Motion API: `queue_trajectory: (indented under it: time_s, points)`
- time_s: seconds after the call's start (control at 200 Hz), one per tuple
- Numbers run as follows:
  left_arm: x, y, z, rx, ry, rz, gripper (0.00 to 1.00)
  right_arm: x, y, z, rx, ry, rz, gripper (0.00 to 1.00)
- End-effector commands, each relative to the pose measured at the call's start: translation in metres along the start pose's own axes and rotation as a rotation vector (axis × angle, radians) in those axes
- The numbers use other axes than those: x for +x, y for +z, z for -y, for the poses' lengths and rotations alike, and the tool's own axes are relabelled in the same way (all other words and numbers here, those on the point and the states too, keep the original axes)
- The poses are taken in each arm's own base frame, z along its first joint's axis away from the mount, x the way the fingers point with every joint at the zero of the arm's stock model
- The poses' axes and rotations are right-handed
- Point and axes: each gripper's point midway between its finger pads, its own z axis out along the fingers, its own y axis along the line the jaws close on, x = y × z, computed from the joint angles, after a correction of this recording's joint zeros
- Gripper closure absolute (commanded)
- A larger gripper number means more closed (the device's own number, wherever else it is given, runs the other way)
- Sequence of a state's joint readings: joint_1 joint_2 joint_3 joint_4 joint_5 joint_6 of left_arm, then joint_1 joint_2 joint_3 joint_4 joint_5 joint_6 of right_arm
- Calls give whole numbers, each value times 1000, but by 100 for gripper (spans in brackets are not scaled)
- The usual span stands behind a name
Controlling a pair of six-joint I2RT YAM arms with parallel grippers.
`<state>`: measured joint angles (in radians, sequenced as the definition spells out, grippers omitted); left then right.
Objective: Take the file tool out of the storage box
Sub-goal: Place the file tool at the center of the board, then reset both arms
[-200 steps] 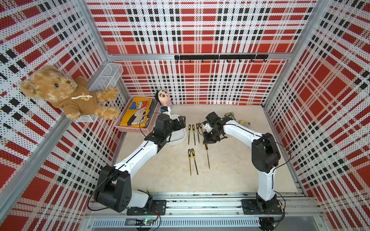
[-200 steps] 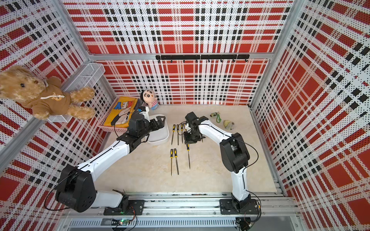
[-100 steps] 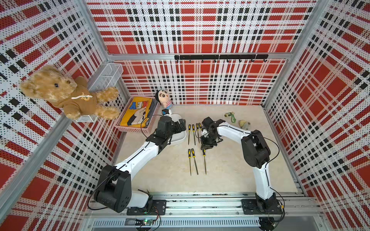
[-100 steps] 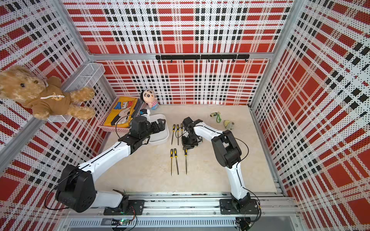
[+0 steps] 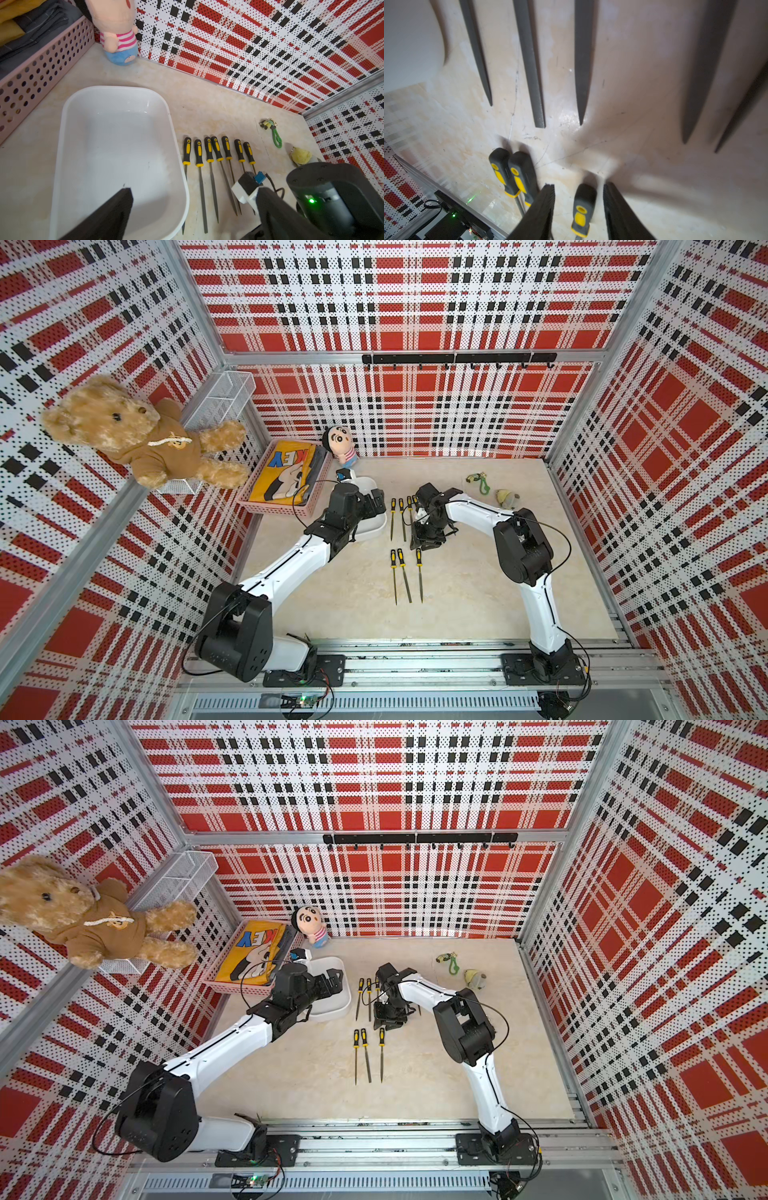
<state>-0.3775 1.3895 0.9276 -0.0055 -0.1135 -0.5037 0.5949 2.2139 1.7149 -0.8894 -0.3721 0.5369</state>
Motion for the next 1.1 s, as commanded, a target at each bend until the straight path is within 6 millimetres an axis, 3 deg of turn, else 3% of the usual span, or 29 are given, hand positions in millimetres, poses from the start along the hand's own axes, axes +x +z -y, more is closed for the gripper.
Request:
queue_trajectory:
  time_s: [0.0, 0.1, 0.125, 0.195, 0.246, 0.351, 0.456, 0.591, 0.721, 0.962, 1.092]
  points:
    - [-19, -17, -26, -84, -5, 68, 1, -13, -33, -12, -10, -34, 108, 50]
    - [-41, -38, -63, -181, -47, 159, 1, -29, -70, -12, -22, -50, 228, 43]
    - [-51, -48, -85, -240, -69, 199, 1, -34, -82, -10, -21, -52, 268, 40]
    - [-61, -74, -116, -309, -66, 299, 1, -44, -114, 1, -18, -59, 386, 32]
    - [-64, -92, -135, -352, -44, 377, 1, -50, -138, 15, -14, -51, 473, 22]
    - [-48, -121, -177, -433, -34, 486, 1, -55, -189, 53, -8, -2, 651, 13]
    - [-34, -131, -191, -380, -14, 582, 1, -52, -238, 99, 68, 53, 827, 2]
    - [-24, -114, -202, -403, 35, 574, 1, -39, -283, 140, 214, 88, 988, 0]
    - [-18, -84, -208, -397, 110, 540, 1, -22, -308, 163, 337, 87, 1102, 0]
    - [-20, -32, -196, -337, 207, 481, 1, 25, -322, 199, 453, 168, 1188, 0]
    - [-8, -37, -188, -304, 249, 493, 1, 42, -327, 204, 467, 155, 1303, 0]
